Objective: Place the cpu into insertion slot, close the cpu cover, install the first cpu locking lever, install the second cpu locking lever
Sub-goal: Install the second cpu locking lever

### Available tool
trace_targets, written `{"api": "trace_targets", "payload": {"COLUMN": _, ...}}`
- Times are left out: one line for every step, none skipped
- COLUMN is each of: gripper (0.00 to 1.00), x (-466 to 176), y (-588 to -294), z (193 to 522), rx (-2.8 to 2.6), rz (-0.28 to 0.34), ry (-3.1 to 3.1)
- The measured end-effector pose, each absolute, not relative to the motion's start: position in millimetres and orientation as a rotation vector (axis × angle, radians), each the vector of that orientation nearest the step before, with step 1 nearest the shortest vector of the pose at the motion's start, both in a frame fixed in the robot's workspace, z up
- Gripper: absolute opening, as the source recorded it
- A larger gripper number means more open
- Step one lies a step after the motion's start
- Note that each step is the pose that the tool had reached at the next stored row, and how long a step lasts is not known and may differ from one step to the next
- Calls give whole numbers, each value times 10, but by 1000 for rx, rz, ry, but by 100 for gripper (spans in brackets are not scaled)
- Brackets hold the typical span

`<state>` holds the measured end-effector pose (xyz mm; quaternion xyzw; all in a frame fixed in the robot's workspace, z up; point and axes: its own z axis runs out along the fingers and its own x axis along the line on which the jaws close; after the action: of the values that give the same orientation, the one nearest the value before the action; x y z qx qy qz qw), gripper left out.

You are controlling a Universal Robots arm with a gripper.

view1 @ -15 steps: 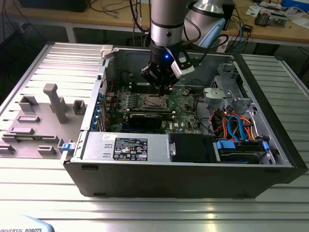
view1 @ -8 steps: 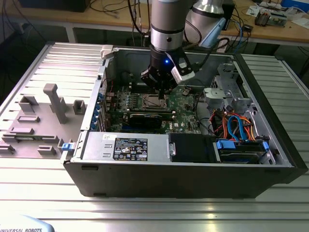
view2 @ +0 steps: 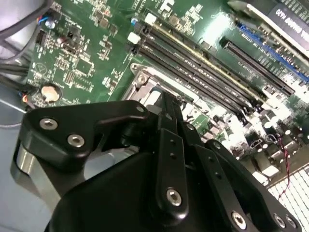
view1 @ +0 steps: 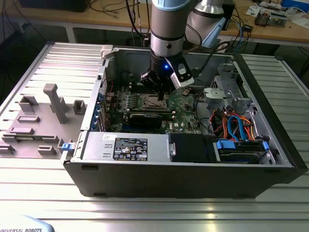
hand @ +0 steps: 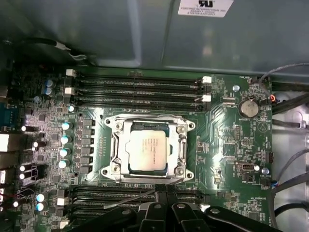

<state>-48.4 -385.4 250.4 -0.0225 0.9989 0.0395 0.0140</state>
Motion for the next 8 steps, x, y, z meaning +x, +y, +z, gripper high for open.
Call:
{"api": "trace_targets", "payload": {"gripper": 11, "x": -485, "y": -3860, "z": 2485, "rx": -70, "rz": 123, "ry": 3112}}
{"api": "trace_targets", "payload": {"gripper": 11, "x": -487, "y": -3865, "z": 2473, "rx": -70, "rz": 123, "ry": 3114}}
{"api": "trace_targets", "payload": {"gripper": 11, "x": -492, "y": -3878, "z": 2459, "rx": -70, "rz": 123, "ry": 3117}}
{"api": "trace_targets", "payload": {"gripper": 11, "x": -498, "y": -3885, "z": 2448, "rx": -70, "rz": 124, "ry": 3119}}
{"api": "trace_targets", "payload": {"gripper": 11, "x": -506, "y": -3894, "z": 2435, "rx": -70, "rz": 124, "ry": 3123}}
{"api": "trace_targets", "payload": {"gripper": 11, "x": -514, "y": -3901, "z": 2425, "rx": -70, "rz": 124, "ry": 3125}}
{"api": "trace_targets", "payload": {"gripper": 11, "x": -535, "y": -3908, "z": 2413, "rx": -69, "rz": 124, "ry": 3127}}
{"api": "trace_targets", "payload": {"gripper": 11, "x": -560, "y": -3914, "z": 2406, "rx": -69, "rz": 125, "ry": 3127}}
